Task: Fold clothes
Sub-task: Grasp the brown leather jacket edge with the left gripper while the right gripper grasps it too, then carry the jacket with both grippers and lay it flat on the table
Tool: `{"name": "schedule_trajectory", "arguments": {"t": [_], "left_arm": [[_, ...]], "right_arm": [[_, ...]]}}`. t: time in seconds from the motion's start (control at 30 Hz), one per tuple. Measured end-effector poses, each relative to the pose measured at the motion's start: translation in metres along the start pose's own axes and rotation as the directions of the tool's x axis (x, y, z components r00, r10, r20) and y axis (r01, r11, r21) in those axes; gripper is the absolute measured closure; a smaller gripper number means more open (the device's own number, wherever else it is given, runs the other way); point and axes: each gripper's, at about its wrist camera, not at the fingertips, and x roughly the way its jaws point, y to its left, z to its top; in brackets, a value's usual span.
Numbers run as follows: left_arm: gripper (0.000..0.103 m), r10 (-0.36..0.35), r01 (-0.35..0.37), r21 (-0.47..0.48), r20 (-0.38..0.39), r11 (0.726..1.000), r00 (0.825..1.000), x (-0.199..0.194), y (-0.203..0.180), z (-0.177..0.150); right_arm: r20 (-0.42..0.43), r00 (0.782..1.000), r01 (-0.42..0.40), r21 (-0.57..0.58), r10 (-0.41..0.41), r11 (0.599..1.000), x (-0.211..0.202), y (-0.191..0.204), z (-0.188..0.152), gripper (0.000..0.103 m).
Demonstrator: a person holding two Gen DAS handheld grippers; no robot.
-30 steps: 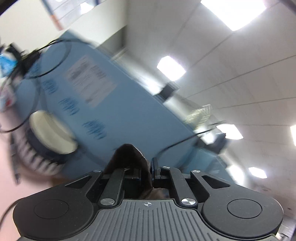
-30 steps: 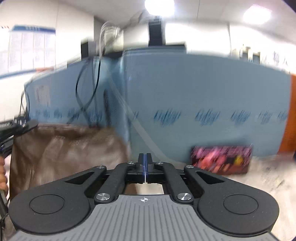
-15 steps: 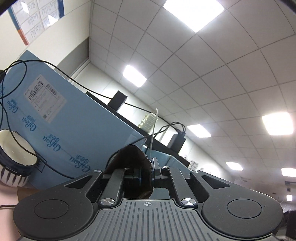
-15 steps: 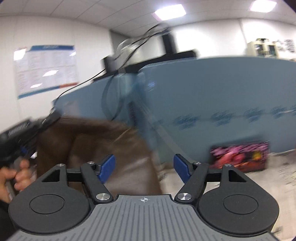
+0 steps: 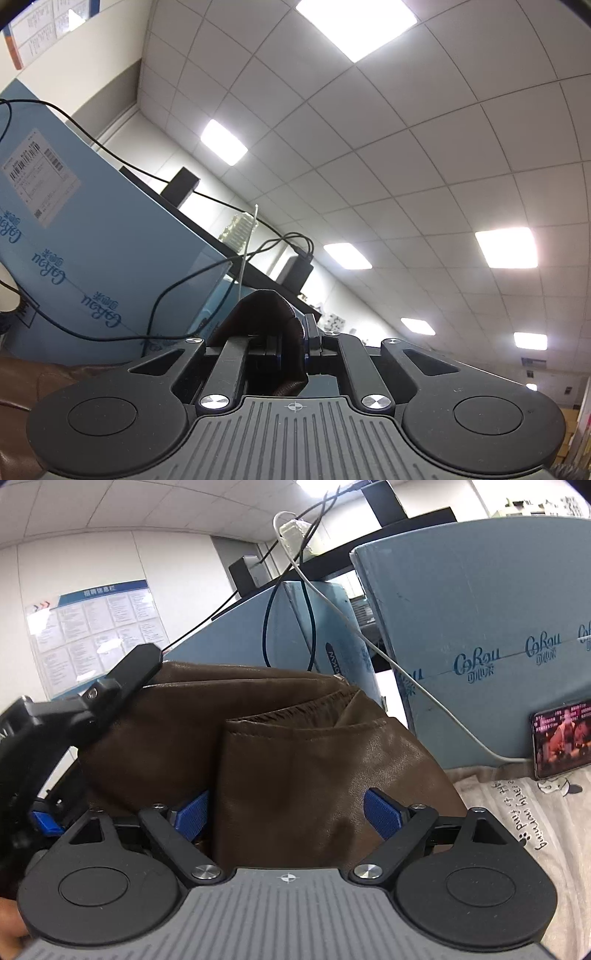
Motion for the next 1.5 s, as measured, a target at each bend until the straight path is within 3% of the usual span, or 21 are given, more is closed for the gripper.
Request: {"name": "schedule_trajectory", "arguments": {"t": [0.03, 0.07, 0.1, 0.2, 0.4, 0.5, 0.57, 0.77, 0.9, 1.0, 1.1, 1.23, 1.33, 1.4, 1.47, 1.5], "left_arm": [[0.095, -0.004, 0.004, -0.001, -0.001, 1.000, 1.000, 0.000, 0.000, -0.001], [0.095, -0.003, 0.003, 0.004, -0.002, 1.000, 1.000, 0.000, -0.001, -0.001], [0.095, -0.003, 0.003, 0.010, -0.003, 1.000, 1.000, 0.000, -0.001, -0.002], [0.095, 0.002, -0.002, 0.020, 0.004, 1.000, 1.000, 0.001, -0.001, -0.003], [0.095, -0.008, 0.008, 0.007, 0.064, 1.000, 0.998, -0.006, -0.005, 0.002], [0.095, -0.076, 0.082, -0.051, 0.109, 0.995, 0.991, -0.010, -0.011, 0.006], [0.095, -0.078, 0.086, -0.067, 0.122, 0.994, 0.990, -0.003, -0.021, 0.008], [0.095, -0.220, 0.222, -0.048, 0.049, 0.974, 0.974, 0.045, -0.065, -0.002], [0.095, -0.363, 0.359, -0.066, -0.069, 0.931, 0.929, 0.063, -0.092, -0.030], [0.095, -0.428, 0.421, -0.082, -0.227, 0.903, 0.875, 0.056, -0.106, -0.061], [0.095, -0.430, 0.453, -0.042, -0.401, 0.891, 0.809, 0.038, -0.121, -0.088], [0.094, -0.332, 0.412, 0.026, -0.549, 0.911, 0.767, 0.017, -0.128, -0.105], [0.094, -0.276, 0.398, 0.067, -0.615, 0.915, 0.739, 0.000, -0.137, -0.110], [0.088, -0.244, 0.391, 0.085, -0.656, 0.916, 0.714, -0.005, -0.141, -0.117], [0.088, -0.207, 0.383, 0.108, -0.691, 0.917, 0.692, -0.007, -0.146, -0.124], [0.086, -0.184, 0.370, 0.120, -0.703, 0.921, 0.687, -0.009, -0.148, -0.128]], "right_arm": [[-0.006, 1.000, 0.013, -0.008, -0.013, 1.000, 0.001, -0.001, 0.000, 0.054], [-0.011, 1.000, 0.015, -0.005, -0.015, 1.000, 0.000, -0.005, 0.000, 0.083], [-0.015, 1.000, 0.014, 0.002, -0.014, 1.000, -0.002, -0.010, 0.001, 0.093], [-0.007, 1.000, 0.016, 0.008, -0.016, 1.000, -0.015, -0.026, 0.005, 0.098], [0.152, 0.986, 0.075, -0.043, -0.068, 0.996, -0.093, -0.074, 0.039, 0.099], [0.218, 0.972, 0.108, -0.058, -0.093, 0.993, -0.139, -0.100, 0.059, 0.100], [0.257, 0.959, 0.139, -0.050, -0.122, 0.989, -0.169, -0.120, 0.070, 0.100], [0.326, 0.915, 0.257, -0.018, -0.237, 0.966, -0.243, -0.189, 0.093, 0.100], [0.304, 0.894, 0.340, 0.021, -0.330, 0.940, -0.290, -0.246, 0.093, 0.100], [0.231, 0.877, 0.418, 0.068, -0.421, 0.906, -0.307, -0.299, 0.079, 0.100], [0.135, 0.862, 0.476, 0.111, -0.488, 0.872, -0.310, -0.346, 0.054, 0.099], [0.014, 0.831, 0.547, 0.167, -0.557, 0.820, -0.312, -0.405, 0.024, 0.094], [-0.037, 0.807, 0.581, 0.228, -0.589, 0.781, -0.311, -0.429, 0.010, 0.077], [-0.052, 0.789, 0.606, 0.237, -0.613, 0.760, -0.316, -0.434, 0.005, 0.049], [-0.046, 0.769, 0.629, 0.237, -0.638, 0.741, -0.326, -0.434, 0.003, 0.031], [-0.037, 0.755, 0.644, 0.231, -0.655, 0.730, -0.333, -0.432, 0.003, 0.028]]}}
